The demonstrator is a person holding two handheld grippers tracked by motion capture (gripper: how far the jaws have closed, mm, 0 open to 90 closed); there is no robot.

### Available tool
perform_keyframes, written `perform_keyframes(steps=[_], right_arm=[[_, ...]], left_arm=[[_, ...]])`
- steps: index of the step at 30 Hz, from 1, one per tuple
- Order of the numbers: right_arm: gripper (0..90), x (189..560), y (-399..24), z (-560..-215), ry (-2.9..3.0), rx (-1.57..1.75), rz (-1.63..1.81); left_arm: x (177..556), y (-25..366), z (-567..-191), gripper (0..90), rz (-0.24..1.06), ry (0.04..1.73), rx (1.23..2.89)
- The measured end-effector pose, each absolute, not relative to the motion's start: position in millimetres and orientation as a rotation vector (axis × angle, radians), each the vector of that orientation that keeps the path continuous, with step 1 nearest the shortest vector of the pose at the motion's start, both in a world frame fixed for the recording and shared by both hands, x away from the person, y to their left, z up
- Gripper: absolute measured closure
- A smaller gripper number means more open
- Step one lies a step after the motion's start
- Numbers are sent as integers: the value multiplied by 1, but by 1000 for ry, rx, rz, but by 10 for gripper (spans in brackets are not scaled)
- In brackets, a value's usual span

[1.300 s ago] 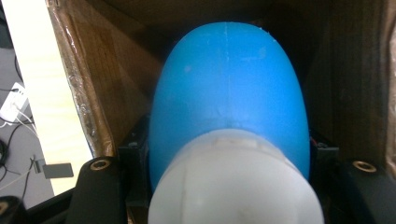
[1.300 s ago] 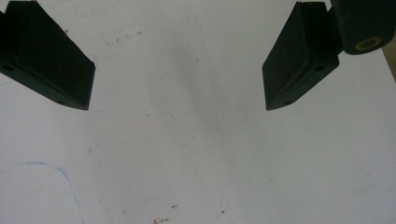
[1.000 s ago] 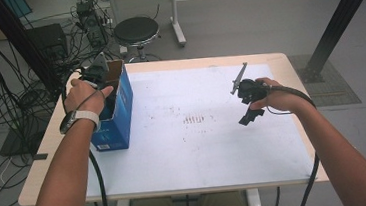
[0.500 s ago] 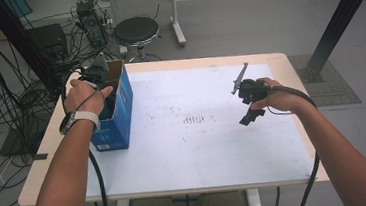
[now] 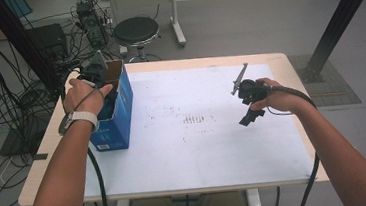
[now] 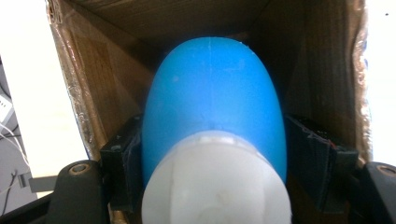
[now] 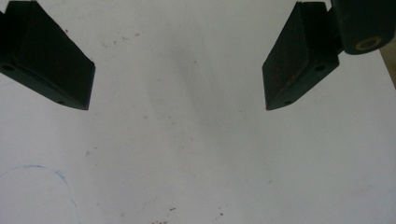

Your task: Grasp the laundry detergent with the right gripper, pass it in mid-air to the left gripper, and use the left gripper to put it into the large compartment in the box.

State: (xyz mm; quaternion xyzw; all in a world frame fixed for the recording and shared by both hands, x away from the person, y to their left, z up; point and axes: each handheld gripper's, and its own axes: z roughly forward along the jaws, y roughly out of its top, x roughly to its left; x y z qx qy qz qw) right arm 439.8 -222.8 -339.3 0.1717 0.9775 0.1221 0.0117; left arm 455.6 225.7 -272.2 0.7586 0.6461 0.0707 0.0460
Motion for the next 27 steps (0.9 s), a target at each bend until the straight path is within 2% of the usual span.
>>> perform_keyframes(steps=[7,15,27], right_arm=[[93,439,-222,-340,3050,535,376],[93,439,-219,-341,3058,528,365],[93,441,-222,-336,3052,537,362]], left_arm=[[452,230,-266,278,219,1944,2279],[450,229,-250,140,239,1917,2274],[445,224,-221,109,266,1824,2317]])
